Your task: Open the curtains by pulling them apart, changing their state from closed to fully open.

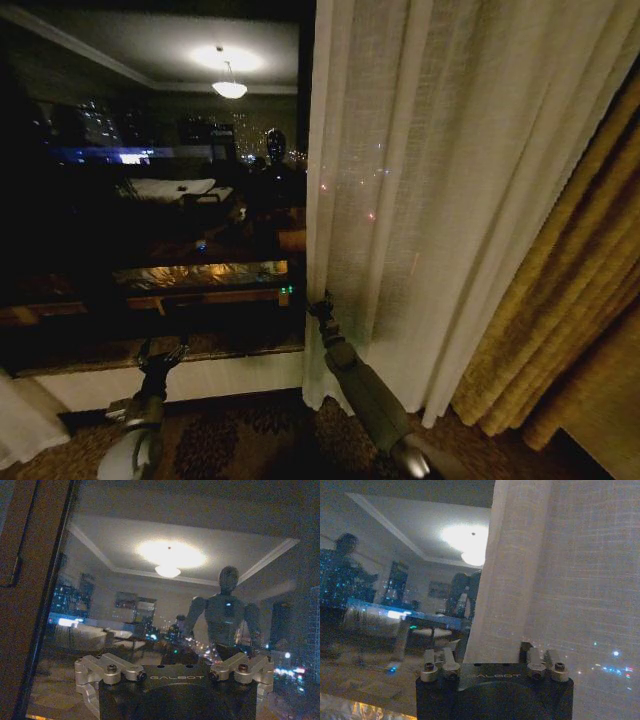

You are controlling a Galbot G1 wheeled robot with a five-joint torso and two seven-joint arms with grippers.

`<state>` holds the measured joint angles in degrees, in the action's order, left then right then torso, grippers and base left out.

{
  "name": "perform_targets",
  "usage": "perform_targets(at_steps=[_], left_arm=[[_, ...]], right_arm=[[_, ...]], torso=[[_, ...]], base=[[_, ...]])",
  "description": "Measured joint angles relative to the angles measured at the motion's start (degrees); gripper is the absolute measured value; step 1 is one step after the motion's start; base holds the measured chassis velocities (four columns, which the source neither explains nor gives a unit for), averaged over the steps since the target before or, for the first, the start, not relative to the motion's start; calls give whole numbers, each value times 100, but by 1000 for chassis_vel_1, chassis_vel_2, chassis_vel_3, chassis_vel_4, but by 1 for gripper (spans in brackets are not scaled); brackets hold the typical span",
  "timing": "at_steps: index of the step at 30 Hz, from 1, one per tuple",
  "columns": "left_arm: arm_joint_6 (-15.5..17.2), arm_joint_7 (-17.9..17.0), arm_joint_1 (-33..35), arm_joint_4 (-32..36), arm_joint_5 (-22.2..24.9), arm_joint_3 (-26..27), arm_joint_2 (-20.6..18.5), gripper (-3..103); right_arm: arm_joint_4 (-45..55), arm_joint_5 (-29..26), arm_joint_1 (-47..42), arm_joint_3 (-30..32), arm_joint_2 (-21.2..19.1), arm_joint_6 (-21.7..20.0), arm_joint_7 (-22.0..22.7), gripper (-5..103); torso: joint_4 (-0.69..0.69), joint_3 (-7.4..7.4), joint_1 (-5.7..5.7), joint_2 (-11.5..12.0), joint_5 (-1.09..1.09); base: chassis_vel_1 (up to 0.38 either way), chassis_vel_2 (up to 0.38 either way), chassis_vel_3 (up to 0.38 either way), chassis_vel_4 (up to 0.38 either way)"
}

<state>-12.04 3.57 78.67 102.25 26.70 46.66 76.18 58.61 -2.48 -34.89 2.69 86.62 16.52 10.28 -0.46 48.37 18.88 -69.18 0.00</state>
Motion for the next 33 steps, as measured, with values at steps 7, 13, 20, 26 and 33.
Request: perform_targets(at_steps=[7,13,20,26,33], left_arm=[[0,0,0,0,0,0,0,100],[0,0,0,0,0,0,0,100],[0,0,0,0,0,0,0,100],[0,0,0,0,0,0,0,100],[0,0,0,0,0,0,0,100]], right_arm=[[66,-95,-25,-5,-34,3,-47,35],[95,-177,-42,-5,-64,61,-72,18],[70,-274,-40,22,-46,226,-143,1],[68,-315,-53,41,-15,248,-297,0],[86,-534,-81,50,-45,246,-516,0]], torso=[[0,0,0,0,0],[0,0,0,0,0],[0,0,0,0,0],[0,0,0,0,0],[1,0,0,0,0]], base=[[0,0,0,0],[0,0,0,0],[0,0,0,0],[0,0,0,0],[0,0,0,0]])
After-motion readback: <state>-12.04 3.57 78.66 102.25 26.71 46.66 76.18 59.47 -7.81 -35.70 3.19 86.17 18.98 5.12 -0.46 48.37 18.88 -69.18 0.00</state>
